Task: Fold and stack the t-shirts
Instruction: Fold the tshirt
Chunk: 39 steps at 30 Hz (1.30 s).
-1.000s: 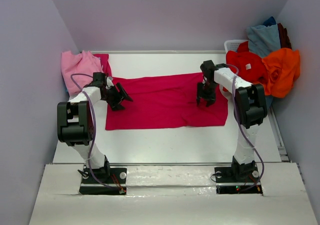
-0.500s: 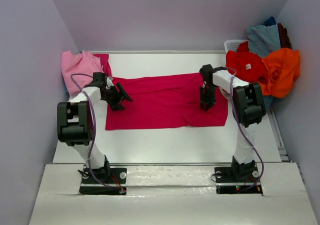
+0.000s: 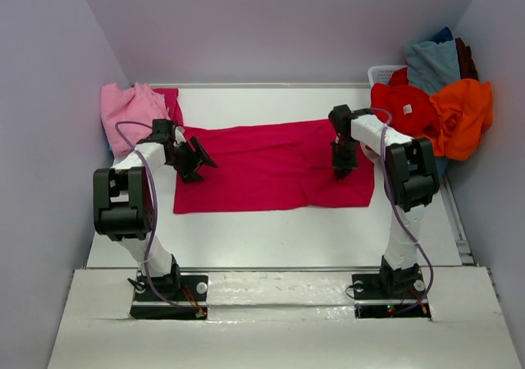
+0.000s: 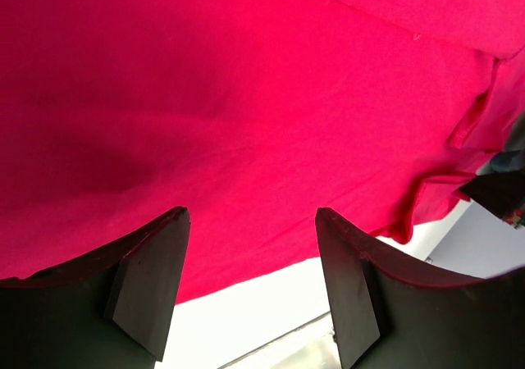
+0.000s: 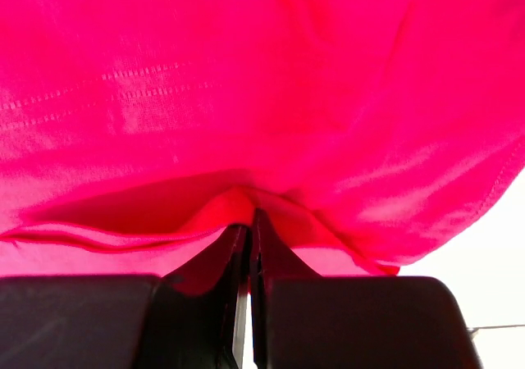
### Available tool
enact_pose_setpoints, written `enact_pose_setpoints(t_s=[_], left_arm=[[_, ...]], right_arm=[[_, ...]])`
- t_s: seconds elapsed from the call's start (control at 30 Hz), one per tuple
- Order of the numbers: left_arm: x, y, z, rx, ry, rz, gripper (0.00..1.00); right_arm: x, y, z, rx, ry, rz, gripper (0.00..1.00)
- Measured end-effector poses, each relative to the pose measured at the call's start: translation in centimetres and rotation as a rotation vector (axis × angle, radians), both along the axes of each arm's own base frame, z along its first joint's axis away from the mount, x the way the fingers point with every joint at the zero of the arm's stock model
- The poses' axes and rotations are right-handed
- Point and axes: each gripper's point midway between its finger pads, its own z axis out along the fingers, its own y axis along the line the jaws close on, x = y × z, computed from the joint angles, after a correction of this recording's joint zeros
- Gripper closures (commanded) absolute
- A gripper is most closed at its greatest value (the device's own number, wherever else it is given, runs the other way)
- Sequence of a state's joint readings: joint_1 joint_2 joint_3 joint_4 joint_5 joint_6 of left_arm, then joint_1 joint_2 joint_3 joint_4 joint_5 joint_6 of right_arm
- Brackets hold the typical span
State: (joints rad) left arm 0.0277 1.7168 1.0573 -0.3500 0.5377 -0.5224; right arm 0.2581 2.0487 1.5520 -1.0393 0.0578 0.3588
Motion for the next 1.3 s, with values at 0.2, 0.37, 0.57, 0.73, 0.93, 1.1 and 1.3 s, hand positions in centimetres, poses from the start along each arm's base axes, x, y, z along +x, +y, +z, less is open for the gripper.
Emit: enact_pose_setpoints(t_s=[0.2,0.37,0.57,0.73,0.93,1.1,1.3], left_arm=[[-1.9,0.7,1.0,0.043,0.007,0.046,0.26],[-4.3,1.3,3.1,0.074,-0.016,0.092,0.25],[-6.9,2.5,4.1,0.124,-0.017,0.148,0.24],[-9.3,4.7,2.3,0.207,0.088,0.203,0.24],[-10.1,8.0,2.3,0.389,0.172,0.233,0.24],[-9.9,10.6,2.2,0.523,0.213,0.257,0.24],[-11.3,12.2,1.3,0.597,0.285,0.275,0.24]], right_arm=[[-0.4,-0.1,0.5,0.0,-0.007,0.0,0.93],[-0.8,-0.2,0.3,0.001,0.004,0.001,0.93],[-1.2,-0.1,0.1,0.011,0.013,0.005,0.93],[-1.3,0.2,0.2,0.026,0.017,0.006,0.93],[-1.3,0.4,1.0,0.041,-0.001,0.007,0.93],[-1.2,0.5,1.6,0.052,-0.019,0.01,0.93],[-1.3,1.0,1.6,0.08,-0.012,0.013,0.93]])
